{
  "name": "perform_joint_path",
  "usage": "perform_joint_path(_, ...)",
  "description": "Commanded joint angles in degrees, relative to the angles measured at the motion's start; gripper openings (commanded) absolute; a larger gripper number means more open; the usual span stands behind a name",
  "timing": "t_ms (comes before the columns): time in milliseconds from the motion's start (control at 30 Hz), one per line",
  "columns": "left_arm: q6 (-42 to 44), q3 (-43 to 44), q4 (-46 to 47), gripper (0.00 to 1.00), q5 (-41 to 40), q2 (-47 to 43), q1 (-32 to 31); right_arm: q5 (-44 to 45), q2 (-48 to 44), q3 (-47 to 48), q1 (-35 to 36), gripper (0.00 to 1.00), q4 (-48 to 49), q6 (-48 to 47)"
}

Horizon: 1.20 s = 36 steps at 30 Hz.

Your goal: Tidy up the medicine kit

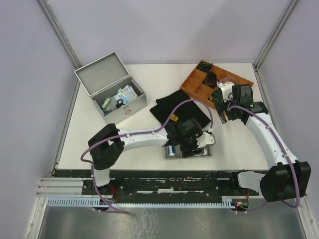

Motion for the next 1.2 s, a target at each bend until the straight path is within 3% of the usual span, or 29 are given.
perform_joint_path(0, 5.6, 0.4, -0.3, 0.7, 1.4, -5.3, -0.1, -0.3, -0.2, 1.4, -0.2, 0.86, 1.3, -0.5)
perform_joint_path(300, 10.3, -5.5, 2.7, 0.78, -7.7, -14.9, 1.7, -3.5, -0.5, 1.3, -0.2, 0.87, 1.0, -0.3)
perform_joint_path(633, 10.3, -16.8, 6.7, 0.83, -7.4, -28.4, 17.6, -29.9, 2.9, -5.3, -0.1, 0.73, 3.7, 4.6)
perform_joint_path(867, 11.0, -21.6, 11.5, 0.87, -8.7, -37.2, 34.7, -31.0, 12.0, -6.6, 0.1, 0.66, 5.0, 9.7)
perform_joint_path(1167, 10.1, -19.7, 12.9, 0.89, -6.6, -36.7, 42.9, -29.1, 22.4, -4.5, 0.5, 0.53, 3.2, 11.1)
